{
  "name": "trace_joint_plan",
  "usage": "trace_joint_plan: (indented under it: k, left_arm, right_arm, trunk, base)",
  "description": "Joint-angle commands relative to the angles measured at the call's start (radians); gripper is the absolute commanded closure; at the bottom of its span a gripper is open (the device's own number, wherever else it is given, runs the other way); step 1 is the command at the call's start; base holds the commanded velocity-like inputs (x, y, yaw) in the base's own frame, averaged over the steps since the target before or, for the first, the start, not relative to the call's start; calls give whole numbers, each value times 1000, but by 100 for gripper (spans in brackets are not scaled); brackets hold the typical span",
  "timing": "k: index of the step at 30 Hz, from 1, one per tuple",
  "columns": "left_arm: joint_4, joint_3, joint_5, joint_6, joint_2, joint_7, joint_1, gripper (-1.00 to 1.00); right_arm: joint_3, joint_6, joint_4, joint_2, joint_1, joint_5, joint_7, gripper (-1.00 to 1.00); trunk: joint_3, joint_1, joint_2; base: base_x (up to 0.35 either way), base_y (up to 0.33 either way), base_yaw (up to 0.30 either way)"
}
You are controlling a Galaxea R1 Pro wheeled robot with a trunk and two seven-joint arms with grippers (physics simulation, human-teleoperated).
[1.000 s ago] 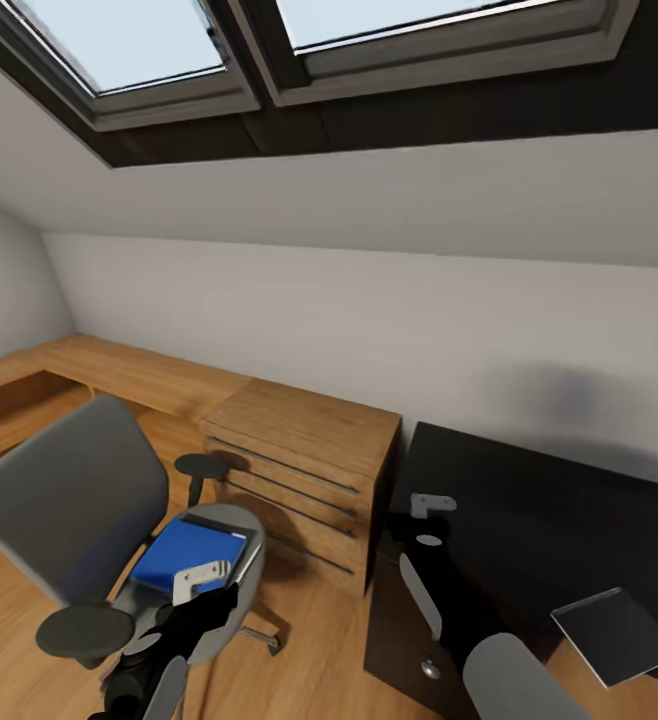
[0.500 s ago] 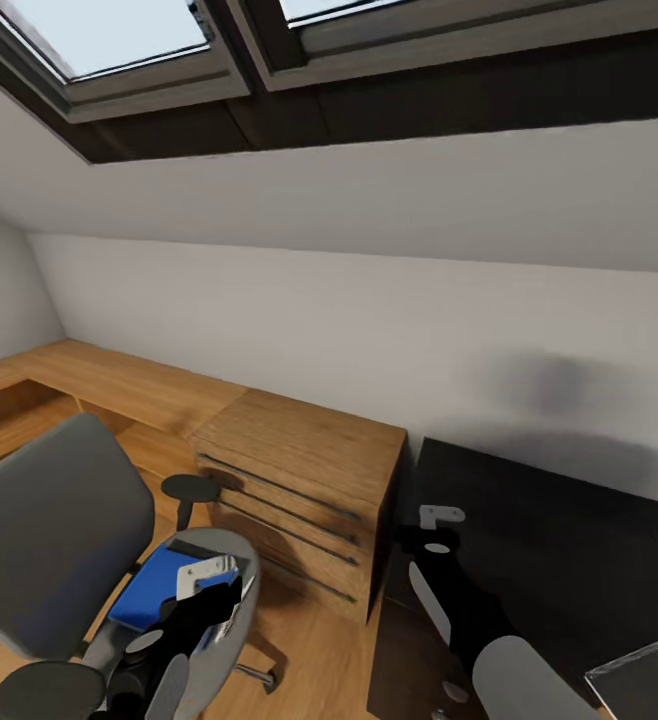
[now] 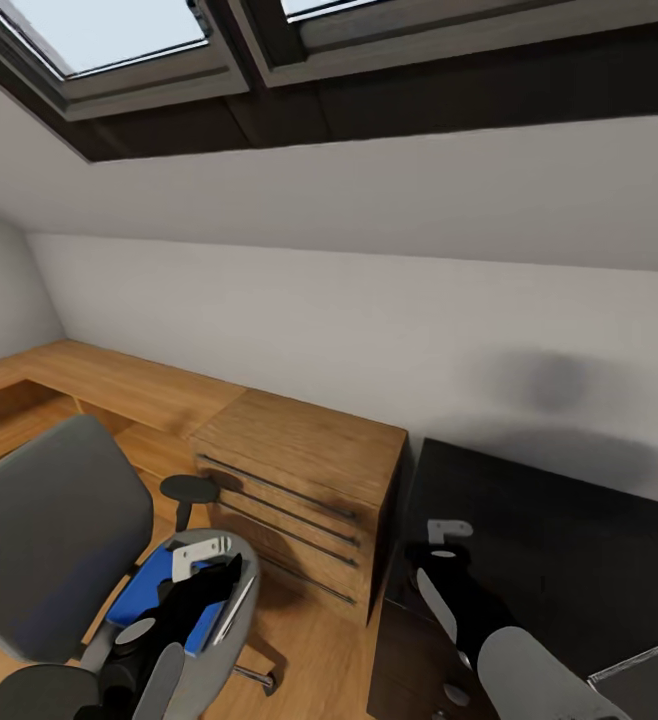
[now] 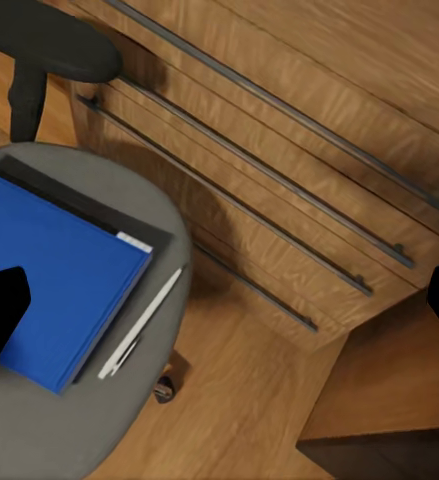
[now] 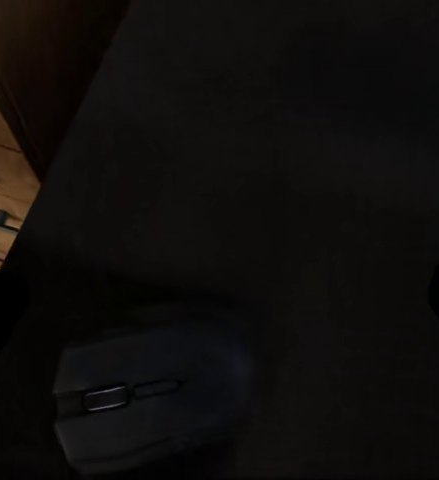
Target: In the bedroom, organize the workspace by keeping the computer under the desk, ensuring the monitor is on the desk, placing the keyboard on the desk next to the monitor, placing the mouse on the desk next to the keyboard, moving the folder from the swivel chair onto the desk next to the mouse, stacking the notebook on top of the folder with the pen on top of the notebook, and positioning the swivel chair next to the desk.
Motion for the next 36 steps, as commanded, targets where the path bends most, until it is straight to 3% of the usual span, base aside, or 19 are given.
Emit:
trace_joint_plan:
  k: [1,7,14,20,25,30,36]
  left_arm:
    - [-2,-1,11,2,0,9,-1,-100]
    - [-2,-1,11,2,0,9,-1,-100]
    - [-2,0,11,3,0,11,-1,-100]
    - [-2,0,11,3,0,11,-1,-100]
    - [-2,0,11,4,0,11,-1,-100]
    - [-2,0,11,4,0,11,-1,-100]
    - [-2,-1,11,2,0,11,-1,-100]
  right_arm:
    - [8,16,-1,-1,-1,-11,-8,-100]
    - [9,26,-1,0,-2,-12,-4,-100]
    - [21,39,-4,-1,-2,5,105,-100]
    - [22,76,-5,-3,-2,24,122,-100]
    - [21,107,-6,-8,-2,79,152,-100]
    - [20,116,-6,-10,-2,87,158,-100]
    - [20,146,-6,-10,-2,91,161,-100]
  trunk:
    - [-5,4,-9]
    - [-24,27,-51]
    - [-24,27,-51]
    - [-24,27,-51]
    - [-24,27,-51]
    - [-24,27,-51]
    - [-42,50,-93]
  base:
    - [0,0,0]
    - [0,0,0]
    - [0,0,0]
    - [0,0,0]
    - [0,0,0]
    - [0,0,0]
    - [0,0,0]
